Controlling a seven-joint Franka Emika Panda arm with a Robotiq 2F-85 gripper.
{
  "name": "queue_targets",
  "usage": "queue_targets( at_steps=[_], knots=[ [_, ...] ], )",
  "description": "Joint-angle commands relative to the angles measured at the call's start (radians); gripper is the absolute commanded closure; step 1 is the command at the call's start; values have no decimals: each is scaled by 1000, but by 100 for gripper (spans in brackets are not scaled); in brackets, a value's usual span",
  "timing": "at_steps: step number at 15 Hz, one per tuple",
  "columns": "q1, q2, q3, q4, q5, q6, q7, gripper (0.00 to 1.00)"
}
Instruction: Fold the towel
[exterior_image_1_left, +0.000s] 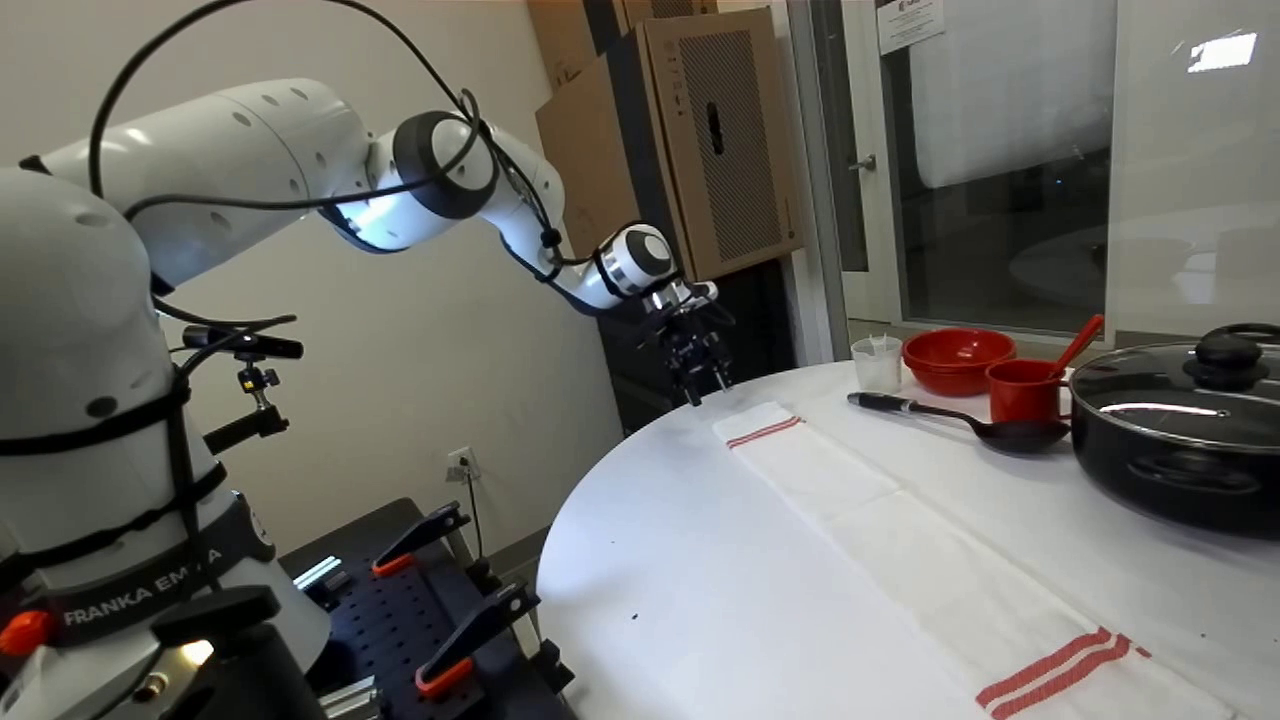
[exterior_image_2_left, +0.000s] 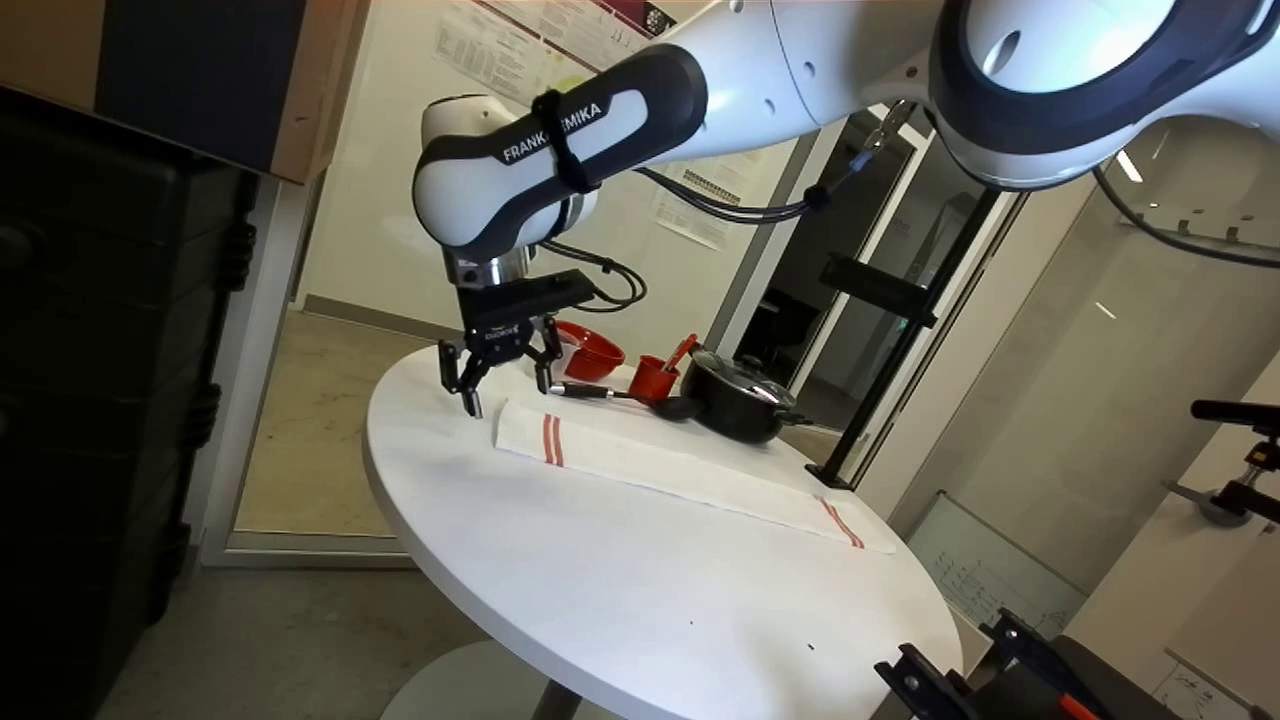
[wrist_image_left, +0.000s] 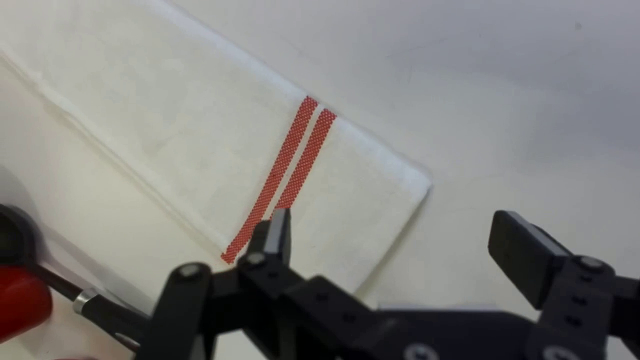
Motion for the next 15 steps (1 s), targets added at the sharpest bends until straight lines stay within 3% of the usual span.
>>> queue_targets(
  at_steps=[1,10,12,15],
  knots=[
    [-13,69,5,122,1,-83,-28,0],
    [-29,170,1,296,4,-197,-35,0],
    [-30,192,1,330,5,-220,-42,17],
    [-35,228,0,373,8,-248,-52,4]
  ],
)
